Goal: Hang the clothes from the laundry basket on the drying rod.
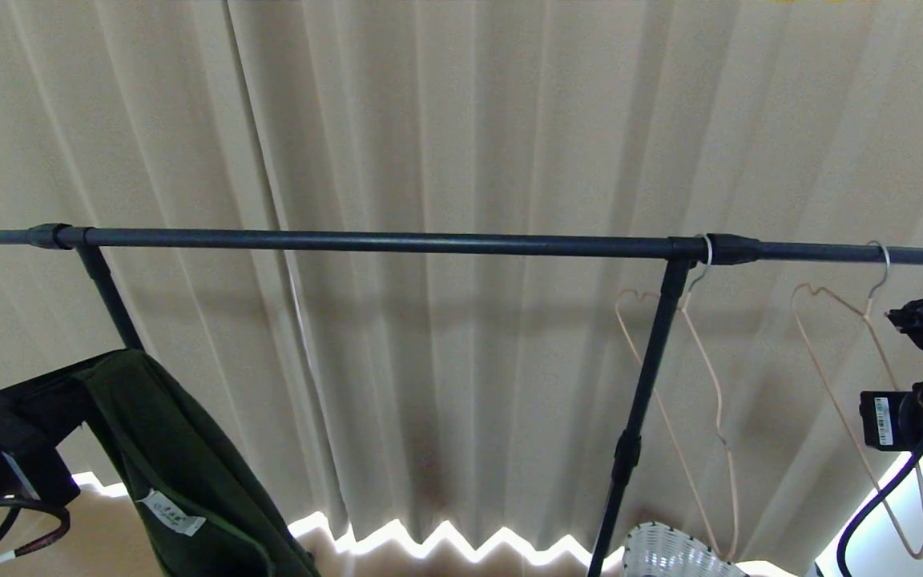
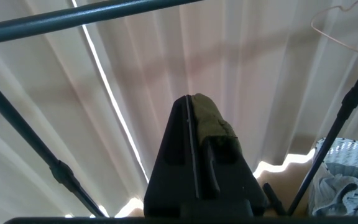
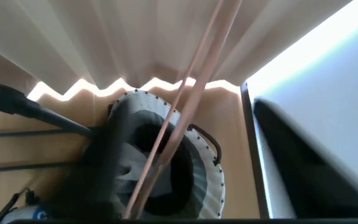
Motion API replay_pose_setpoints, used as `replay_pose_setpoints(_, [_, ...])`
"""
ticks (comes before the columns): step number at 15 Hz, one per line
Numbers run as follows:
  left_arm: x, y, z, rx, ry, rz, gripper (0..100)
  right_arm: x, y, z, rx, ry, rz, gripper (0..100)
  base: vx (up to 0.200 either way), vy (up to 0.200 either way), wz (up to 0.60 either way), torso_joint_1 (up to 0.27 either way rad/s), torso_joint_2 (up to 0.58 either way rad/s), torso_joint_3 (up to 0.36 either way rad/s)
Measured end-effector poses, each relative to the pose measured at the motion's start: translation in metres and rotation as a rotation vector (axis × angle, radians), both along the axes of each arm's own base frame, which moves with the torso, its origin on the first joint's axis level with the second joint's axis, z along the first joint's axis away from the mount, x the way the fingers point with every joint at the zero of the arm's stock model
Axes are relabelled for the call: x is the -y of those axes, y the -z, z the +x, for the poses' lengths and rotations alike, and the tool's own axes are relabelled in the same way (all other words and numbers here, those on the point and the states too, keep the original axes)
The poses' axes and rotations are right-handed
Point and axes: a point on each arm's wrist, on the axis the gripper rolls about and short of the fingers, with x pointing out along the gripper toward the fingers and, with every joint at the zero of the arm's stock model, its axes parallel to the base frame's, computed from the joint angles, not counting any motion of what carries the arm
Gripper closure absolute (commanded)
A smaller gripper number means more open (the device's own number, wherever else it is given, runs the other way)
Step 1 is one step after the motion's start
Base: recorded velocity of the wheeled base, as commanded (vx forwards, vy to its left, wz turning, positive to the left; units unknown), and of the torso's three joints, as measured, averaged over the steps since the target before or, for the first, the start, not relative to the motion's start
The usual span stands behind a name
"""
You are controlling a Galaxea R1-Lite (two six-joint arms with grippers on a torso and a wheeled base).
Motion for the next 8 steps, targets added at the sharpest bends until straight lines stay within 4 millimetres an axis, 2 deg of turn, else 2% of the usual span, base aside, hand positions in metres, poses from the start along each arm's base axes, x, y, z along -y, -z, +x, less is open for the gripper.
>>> replay_pose_setpoints(5, [0.000,0.001,-0.001,-0.001,0.000,0.004,100,0.000,0.000,-0.008,0.009,-0.001,0.006,100,0.000,0.000,0.00,0.000,0.00,0.000])
replay_pose_setpoints(8, [0.000,0.002,-0.002,-0.003,0.000,0.005,100,-0.002,-0.008,-0.015,0.060,-0.032,0.023,100,0.000,0.000,0.00,0.000,0.00,0.000])
